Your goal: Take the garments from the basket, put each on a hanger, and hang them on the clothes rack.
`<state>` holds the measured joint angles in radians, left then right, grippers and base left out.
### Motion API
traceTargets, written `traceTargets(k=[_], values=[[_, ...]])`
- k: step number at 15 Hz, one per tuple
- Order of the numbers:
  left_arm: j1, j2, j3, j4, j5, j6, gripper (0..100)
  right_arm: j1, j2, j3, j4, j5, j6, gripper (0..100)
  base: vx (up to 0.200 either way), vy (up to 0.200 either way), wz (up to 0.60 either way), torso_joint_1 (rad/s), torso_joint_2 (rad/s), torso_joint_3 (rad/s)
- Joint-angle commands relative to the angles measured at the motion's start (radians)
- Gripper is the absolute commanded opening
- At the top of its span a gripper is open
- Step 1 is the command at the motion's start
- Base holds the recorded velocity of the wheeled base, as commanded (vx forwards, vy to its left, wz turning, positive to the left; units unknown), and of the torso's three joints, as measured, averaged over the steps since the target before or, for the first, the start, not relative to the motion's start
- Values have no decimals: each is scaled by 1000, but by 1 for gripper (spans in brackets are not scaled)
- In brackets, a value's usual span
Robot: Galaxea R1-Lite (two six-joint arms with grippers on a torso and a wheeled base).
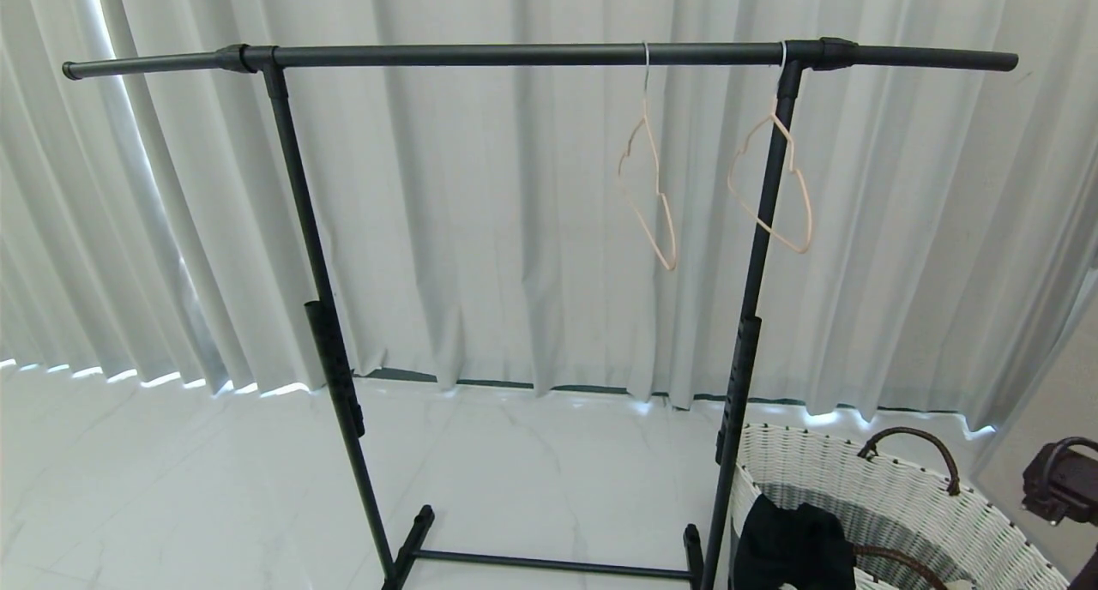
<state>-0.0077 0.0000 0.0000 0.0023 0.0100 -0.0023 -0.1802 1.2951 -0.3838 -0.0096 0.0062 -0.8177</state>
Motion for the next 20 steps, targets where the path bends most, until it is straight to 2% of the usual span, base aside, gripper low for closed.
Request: traceTargets(k=[1,2,4,11,14,16,18,19,20], values=[[0,0,0,-1,1,-1,100,-73,332,-4,-159,-23,-124,100,0,0,0,0,0,0],[0,0,0,-1,1,-1,100,-70,371,5,-213,-23,-164,100,0,0,0,0,0,0],[0,0,0,-1,1,-1,100,-70,388,22,-221,-15,-229,100,0,0,0,0,0,0],[0,0,0,-1,1,-1,100,-61,535,31,-236,-11,-227,100,0,0,0,0,0,0],[0,0,0,-1,1,-1,100,-61,613,34,-352,6,-229,100,0,0,0,0,0,0],[0,0,0,-1,1,-1,100,-62,664,33,-474,8,-227,100,0,0,0,0,0,0],[0,0,0,-1,1,-1,100,-62,675,37,-492,11,-225,100,0,0,0,0,0,0],[0,0,0,-1,1,-1,100,-61,675,37,-492,14,-225,0,0,0,0,0,0,0],[0,0,0,-1,1,-1,100,-61,675,36,-492,21,-225,0,0,0,0,0,0,0]])
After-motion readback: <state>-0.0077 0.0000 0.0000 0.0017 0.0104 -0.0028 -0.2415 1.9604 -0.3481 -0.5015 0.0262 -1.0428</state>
